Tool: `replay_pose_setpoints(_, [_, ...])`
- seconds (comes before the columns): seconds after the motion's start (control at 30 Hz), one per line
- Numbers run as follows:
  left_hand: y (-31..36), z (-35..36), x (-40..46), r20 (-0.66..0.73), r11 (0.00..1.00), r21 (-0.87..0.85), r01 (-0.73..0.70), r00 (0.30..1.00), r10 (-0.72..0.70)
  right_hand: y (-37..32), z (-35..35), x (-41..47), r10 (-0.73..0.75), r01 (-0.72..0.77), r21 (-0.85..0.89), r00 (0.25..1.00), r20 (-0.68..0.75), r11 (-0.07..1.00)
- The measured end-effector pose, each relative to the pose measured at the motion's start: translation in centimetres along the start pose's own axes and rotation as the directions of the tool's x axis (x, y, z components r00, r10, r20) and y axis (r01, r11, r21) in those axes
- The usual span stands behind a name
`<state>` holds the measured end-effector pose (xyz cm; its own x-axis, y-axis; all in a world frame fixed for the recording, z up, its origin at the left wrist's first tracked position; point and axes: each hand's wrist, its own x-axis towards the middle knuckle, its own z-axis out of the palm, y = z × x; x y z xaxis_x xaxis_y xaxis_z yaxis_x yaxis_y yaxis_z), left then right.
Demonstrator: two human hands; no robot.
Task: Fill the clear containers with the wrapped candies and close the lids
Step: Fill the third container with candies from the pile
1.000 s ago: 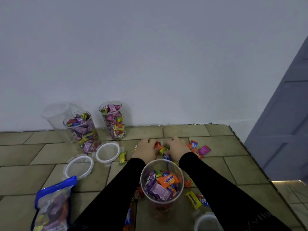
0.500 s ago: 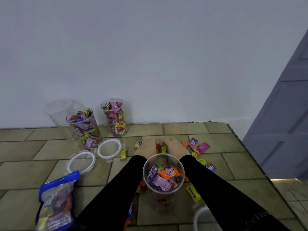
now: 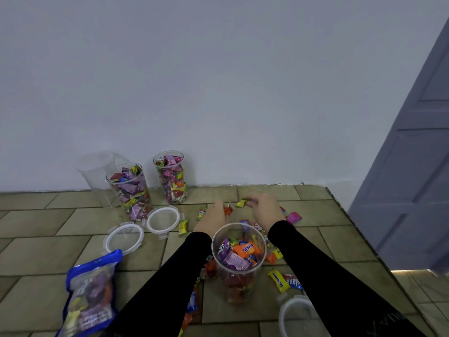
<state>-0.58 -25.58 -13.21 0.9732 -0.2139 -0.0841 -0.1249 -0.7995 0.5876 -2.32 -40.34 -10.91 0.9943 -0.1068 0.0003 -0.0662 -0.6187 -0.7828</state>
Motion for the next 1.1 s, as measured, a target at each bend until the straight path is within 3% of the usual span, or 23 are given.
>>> replay_pose_setpoints(0.1, [0.6, -1.1, -0.9, -0.091, 0.992, -0.123, -0.014, 0.996, 0.003, -0.5, -0.5, -0.7, -0.029, 0.040, 0.089, 0.993, -0.116, 0.995])
replay_pose_setpoints(0.2, [1.3, -2.2, -2.0, -0.156, 0.961, -0.272, -0.050, 0.988, 0.008, -1.6, -1.0, -1.3, -0.023, 0.084, 0.291, 0.978, -0.209, 0.953])
replay_pose_setpoints(0.47, [3.4, -5.0, -6.5, -0.391, 0.823, -0.517, -0.237, 0.920, 0.020, -5.7, -2.3, -5.0, -0.046, 0.217, 0.694, 0.965, -0.256, 0.687])
replay_pose_setpoints(0.63, [4.5, -5.8, -10.2, -0.432, 0.683, -0.665, -0.303, 0.902, -0.020, -7.2, -2.3, -7.7, -0.057, 0.253, 0.760, 0.960, -0.274, 0.599])
replay_pose_setpoints(0.87, [4.8, -3.8, -14.4, -0.550, 0.663, -0.608, -0.437, 0.834, 0.046, -7.2, -1.1, -10.0, -0.011, 0.267, 0.772, 0.948, -0.319, 0.577])
replay_pose_setpoints(1.1, [4.8, -2.6, -15.4, -0.592, 0.645, -0.596, -0.478, 0.805, 0.049, -7.0, -0.7, -10.2, -0.012, 0.271, 0.745, 0.943, -0.333, 0.610])
